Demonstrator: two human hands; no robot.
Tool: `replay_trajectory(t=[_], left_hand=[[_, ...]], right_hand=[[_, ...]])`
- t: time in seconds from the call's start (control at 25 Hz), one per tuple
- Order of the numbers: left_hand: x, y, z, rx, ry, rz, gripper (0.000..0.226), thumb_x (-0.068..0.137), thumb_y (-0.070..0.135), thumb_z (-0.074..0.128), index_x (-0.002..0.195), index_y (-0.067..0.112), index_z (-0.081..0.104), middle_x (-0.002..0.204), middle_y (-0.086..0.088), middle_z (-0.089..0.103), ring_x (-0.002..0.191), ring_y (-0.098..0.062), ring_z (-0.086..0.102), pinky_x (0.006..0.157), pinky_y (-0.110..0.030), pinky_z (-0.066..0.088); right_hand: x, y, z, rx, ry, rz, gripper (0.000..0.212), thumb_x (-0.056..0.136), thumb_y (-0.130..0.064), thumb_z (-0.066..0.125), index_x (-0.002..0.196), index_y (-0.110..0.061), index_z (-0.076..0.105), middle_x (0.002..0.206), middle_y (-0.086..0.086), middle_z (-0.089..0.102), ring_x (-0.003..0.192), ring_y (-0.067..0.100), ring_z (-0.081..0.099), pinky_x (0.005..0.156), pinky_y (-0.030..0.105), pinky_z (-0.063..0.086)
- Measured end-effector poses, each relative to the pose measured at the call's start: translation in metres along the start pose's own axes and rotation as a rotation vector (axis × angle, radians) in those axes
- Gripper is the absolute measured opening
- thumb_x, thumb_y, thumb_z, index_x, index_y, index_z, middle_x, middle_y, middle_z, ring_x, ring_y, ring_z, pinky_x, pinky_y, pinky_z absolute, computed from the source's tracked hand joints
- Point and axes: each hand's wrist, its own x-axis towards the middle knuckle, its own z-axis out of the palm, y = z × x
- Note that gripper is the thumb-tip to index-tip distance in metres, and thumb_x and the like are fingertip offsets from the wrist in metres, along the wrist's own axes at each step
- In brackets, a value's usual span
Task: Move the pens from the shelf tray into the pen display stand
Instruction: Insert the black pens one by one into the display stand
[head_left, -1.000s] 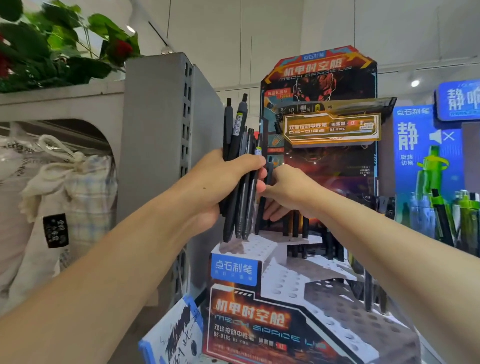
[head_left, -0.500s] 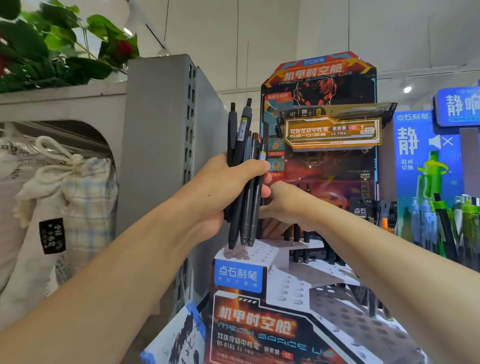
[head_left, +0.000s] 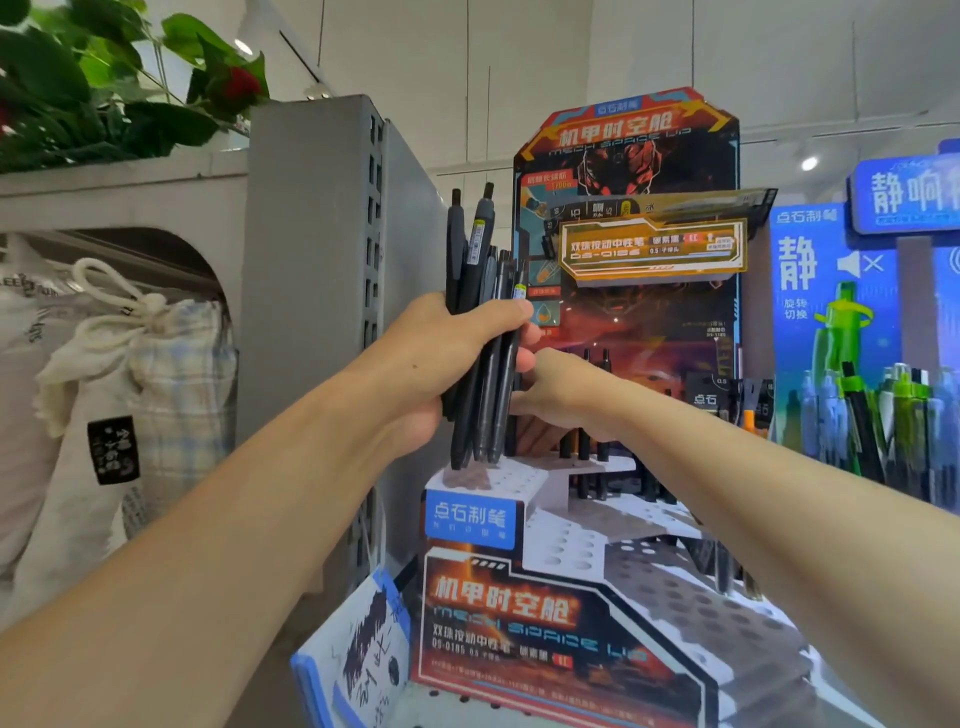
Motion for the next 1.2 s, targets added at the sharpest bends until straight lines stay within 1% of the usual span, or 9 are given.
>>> replay_trajectory(t=[0.4,0.48,0.56,0.64,0.72,0.8,0.96,1.08,1.2], left_hand=[[0.003,-0.003,0.002,-0.034,0.055,0.011,0.018,0.094,0.030,0.068,0.099,0.014,0.071,0.071,0.005,0.076,0.064,-0.004,0.072,0.045,-0.018,0.051],[0.003,-0.003,0.004,-0.044,0.079,0.008,0.021,0.093,0.031,0.069,0.107,0.015,0.067,0.065,0.006,0.074,0.061,-0.005,0.072,0.045,-0.019,0.051],[0.005,-0.005,0.005,-0.041,0.120,0.008,0.031,0.091,0.032,0.072,0.115,0.013,0.065,0.073,0.004,0.076,0.064,-0.007,0.072,0.049,-0.021,0.052],[0.004,-0.009,0.006,-0.029,0.146,0.018,0.037,0.090,0.034,0.073,0.118,0.013,0.064,0.088,-0.001,0.077,0.074,-0.012,0.073,0.054,-0.024,0.053],[0.003,-0.011,0.007,-0.037,0.149,0.018,0.037,0.087,0.034,0.076,0.115,0.014,0.062,0.092,-0.002,0.076,0.080,-0.015,0.074,0.056,-0.025,0.053],[0.002,-0.011,0.007,-0.065,0.132,-0.004,0.043,0.085,0.032,0.078,0.118,0.011,0.061,0.092,-0.005,0.076,0.077,-0.017,0.075,0.052,-0.025,0.055],[0.003,-0.013,0.007,-0.142,0.051,-0.016,0.047,0.090,0.031,0.074,0.129,0.009,0.060,0.094,-0.011,0.075,0.064,-0.017,0.076,0.047,-0.026,0.055],[0.006,-0.016,0.008,-0.083,0.092,0.012,0.045,0.093,0.034,0.068,0.132,0.014,0.056,0.104,-0.007,0.071,0.080,-0.018,0.072,0.047,-0.023,0.053],[0.010,-0.019,0.008,-0.047,0.111,0.057,0.041,0.097,0.031,0.062,0.130,0.009,0.056,0.097,-0.003,0.068,0.078,-0.011,0.064,0.062,-0.026,0.052]], right_hand=[[-0.025,-0.012,-0.013,0.035,-0.010,0.044,0.024,0.098,-0.010,0.062,0.112,0.010,0.062,0.090,0.025,0.073,0.078,0.034,0.076,0.072,0.045,0.064],[-0.032,-0.019,-0.023,0.055,0.098,-0.031,0.021,0.098,-0.016,0.063,0.107,0.003,0.065,0.087,0.018,0.074,0.071,0.026,0.076,0.061,0.036,0.064],[-0.041,-0.027,-0.038,0.276,0.156,-0.156,0.021,0.099,-0.021,0.061,0.107,-0.002,0.066,0.085,0.011,0.073,0.067,0.019,0.073,0.057,0.029,0.060],[-0.055,-0.032,-0.049,0.570,-0.021,-0.242,0.025,0.100,-0.022,0.060,0.115,-0.003,0.066,0.087,0.010,0.071,0.074,0.020,0.071,0.064,0.029,0.059],[-0.068,-0.033,-0.051,0.624,-0.176,-0.278,0.025,0.098,-0.020,0.062,0.117,-0.004,0.066,0.088,0.008,0.072,0.079,0.018,0.071,0.069,0.030,0.059],[-0.073,-0.032,-0.047,0.596,-0.195,-0.281,0.027,0.095,-0.014,0.065,0.119,-0.003,0.064,0.088,0.007,0.073,0.077,0.015,0.071,0.071,0.028,0.060],[-0.077,-0.034,-0.038,0.586,-0.108,-0.218,0.032,0.092,-0.003,0.066,0.123,-0.001,0.059,0.085,0.008,0.073,0.073,0.017,0.071,0.069,0.030,0.060],[-0.078,-0.036,-0.038,0.545,-0.004,-0.145,0.017,0.092,-0.001,0.064,0.109,-0.005,0.063,0.085,0.012,0.075,0.074,0.021,0.073,0.068,0.032,0.061],[-0.074,-0.031,-0.036,0.383,0.216,-0.046,0.006,0.091,0.002,0.065,0.095,-0.003,0.064,0.082,0.015,0.072,0.067,0.022,0.072,0.064,0.033,0.063]])
